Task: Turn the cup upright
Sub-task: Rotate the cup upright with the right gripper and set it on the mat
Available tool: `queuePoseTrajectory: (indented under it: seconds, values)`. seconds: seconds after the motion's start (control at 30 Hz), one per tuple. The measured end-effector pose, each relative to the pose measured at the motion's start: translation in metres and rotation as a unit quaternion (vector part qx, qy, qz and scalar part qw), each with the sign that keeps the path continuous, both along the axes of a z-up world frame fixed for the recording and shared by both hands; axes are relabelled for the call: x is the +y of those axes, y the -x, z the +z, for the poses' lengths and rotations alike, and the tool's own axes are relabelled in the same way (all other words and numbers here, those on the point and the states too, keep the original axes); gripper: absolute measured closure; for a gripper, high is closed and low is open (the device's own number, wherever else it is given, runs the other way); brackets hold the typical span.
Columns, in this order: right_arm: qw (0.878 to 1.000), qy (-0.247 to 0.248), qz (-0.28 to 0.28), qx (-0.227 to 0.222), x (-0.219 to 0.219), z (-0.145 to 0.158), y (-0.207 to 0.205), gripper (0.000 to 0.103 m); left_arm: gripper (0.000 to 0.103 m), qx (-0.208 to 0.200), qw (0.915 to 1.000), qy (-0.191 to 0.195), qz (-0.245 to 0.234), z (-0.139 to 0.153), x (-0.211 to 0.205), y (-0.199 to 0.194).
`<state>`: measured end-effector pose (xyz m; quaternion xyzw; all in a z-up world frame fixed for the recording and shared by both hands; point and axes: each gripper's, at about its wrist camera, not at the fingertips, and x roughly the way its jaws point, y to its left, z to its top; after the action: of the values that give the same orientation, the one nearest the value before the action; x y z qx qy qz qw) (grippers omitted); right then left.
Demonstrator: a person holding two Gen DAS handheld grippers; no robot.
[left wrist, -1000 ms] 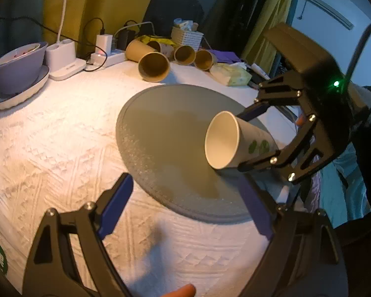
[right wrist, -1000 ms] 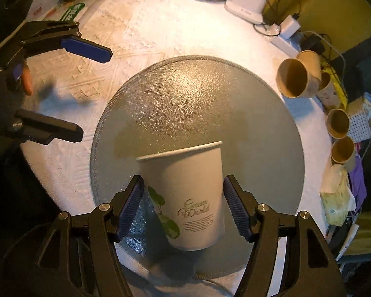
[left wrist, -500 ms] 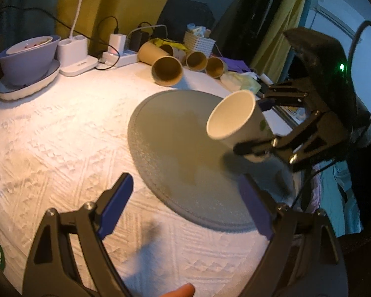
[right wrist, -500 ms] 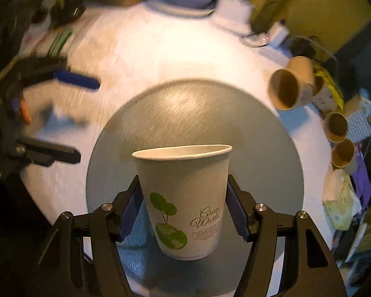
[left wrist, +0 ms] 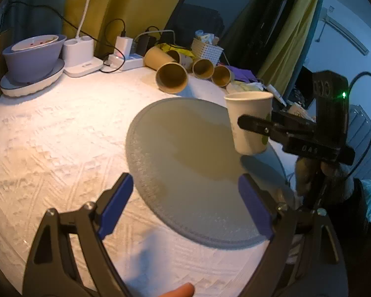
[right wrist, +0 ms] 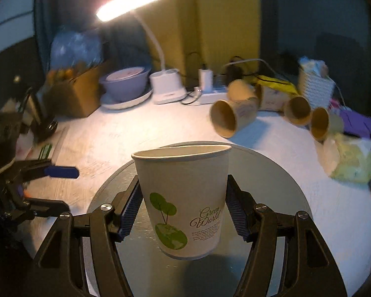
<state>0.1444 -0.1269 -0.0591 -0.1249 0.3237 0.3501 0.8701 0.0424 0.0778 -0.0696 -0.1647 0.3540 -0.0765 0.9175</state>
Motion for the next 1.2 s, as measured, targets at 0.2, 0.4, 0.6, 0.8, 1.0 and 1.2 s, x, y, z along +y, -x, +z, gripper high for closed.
queuePoseTrajectory:
  seconds: [0.2,0.4,0.6,0.8,1.0,1.2]
  values:
    - [1.000,-0.018,-0.024,-0.002,-0.019,-0.009,0.003,0.035,0.015,0.006,1.0000,-0.004,-0.005,-0.003,-0.015,-0.008]
    - [0.999,-0.016,-0.041,-0.007,-0.034,-0.017,0.008,0.035,0.015,0.008,0.9998,-0.011,-0.012,-0.003,-0.028,-0.012]
    - [0.998,0.007,-0.068,-0.017,-0.045,-0.024,0.010,0.035,0.015,0.003,0.9996,-0.024,-0.015,-0.001,-0.040,-0.014]
    - [0.996,0.017,-0.087,-0.018,-0.053,-0.027,0.017,0.033,0.015,-0.005,0.9990,-0.042,-0.013,0.002,-0.050,-0.012]
    - [0.994,0.011,-0.106,-0.018,-0.061,-0.025,0.030,0.028,0.015,-0.015,0.9977,-0.065,-0.006,0.004,-0.059,-0.008]
    - [0.993,0.014,-0.120,-0.017,-0.067,-0.019,0.049,0.028,0.015,-0.028,0.9970,-0.072,0.006,0.010,-0.064,-0.002]
